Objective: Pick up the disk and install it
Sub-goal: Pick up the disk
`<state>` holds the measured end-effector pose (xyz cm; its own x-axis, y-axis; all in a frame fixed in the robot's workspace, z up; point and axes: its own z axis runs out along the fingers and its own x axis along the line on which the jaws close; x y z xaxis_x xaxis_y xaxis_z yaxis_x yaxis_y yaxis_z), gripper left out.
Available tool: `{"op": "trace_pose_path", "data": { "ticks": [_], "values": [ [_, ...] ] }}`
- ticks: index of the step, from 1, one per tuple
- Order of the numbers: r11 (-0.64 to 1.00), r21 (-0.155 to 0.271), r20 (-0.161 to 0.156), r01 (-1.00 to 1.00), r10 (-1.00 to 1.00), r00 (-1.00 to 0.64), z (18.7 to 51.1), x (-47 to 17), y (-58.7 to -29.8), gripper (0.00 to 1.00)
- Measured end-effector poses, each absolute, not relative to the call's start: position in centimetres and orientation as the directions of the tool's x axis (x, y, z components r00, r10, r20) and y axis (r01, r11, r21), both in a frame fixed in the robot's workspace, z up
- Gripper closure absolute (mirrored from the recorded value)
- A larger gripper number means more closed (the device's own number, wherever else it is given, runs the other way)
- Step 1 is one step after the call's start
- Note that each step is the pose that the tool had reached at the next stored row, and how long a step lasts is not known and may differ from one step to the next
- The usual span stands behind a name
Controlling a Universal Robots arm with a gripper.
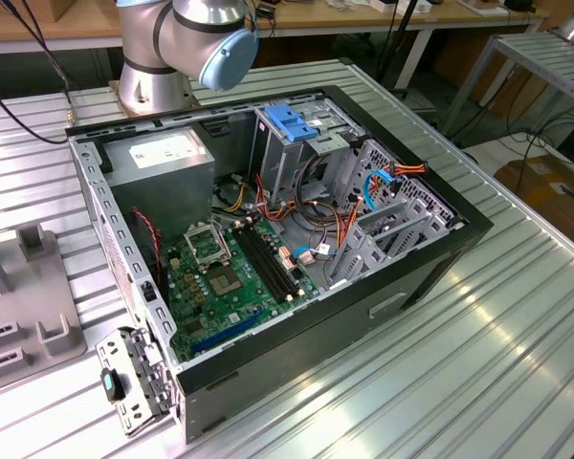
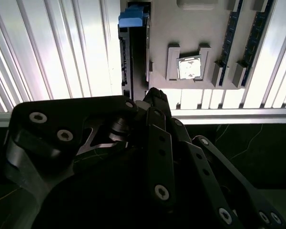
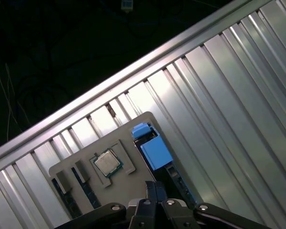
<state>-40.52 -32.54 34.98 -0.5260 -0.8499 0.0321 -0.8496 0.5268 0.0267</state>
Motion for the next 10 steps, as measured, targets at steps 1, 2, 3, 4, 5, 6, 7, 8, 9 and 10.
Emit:
{"op": "trace_pose_path", "data": {
  "ticks": [1, 2, 3, 4, 5, 6, 7, 8, 9, 10],
  "values": [
    [0.516, 0.027, 0.032, -0.856, -0.856, -0.516, 34.98, -40.52, -32.54, 0.89],
    [0.509, 0.027, 0.032, -0.86, -0.861, -0.508, 34.98, -40.52, -32.54, 0.89],
    [0.504, 0.027, 0.032, -0.864, -0.864, -0.503, 34.98, -40.52, -32.54, 0.89],
    [0.503, 0.027, 0.032, -0.864, -0.864, -0.503, 34.98, -40.52, -32.54, 0.89],
    [0.503, 0.027, 0.032, -0.864, -0.864, -0.502, 34.98, -40.52, -32.54, 0.89],
    [0.503, 0.027, 0.032, -0.864, -0.864, -0.502, 34.98, -40.52, -32.54, 0.89],
    [0.503, 0.027, 0.032, -0.864, -0.864, -0.502, 34.98, -40.52, -32.54, 0.89],
    [0.503, 0.027, 0.032, -0.864, -0.864, -0.502, 34.98, -40.52, -32.54, 0.89],
    [0.503, 0.027, 0.032, -0.864, -0.864, -0.502, 34.98, -40.52, -32.54, 0.89],
    [0.503, 0.027, 0.032, -0.864, -0.864, -0.502, 34.98, -40.52, -32.54, 0.89]
  ]
}}
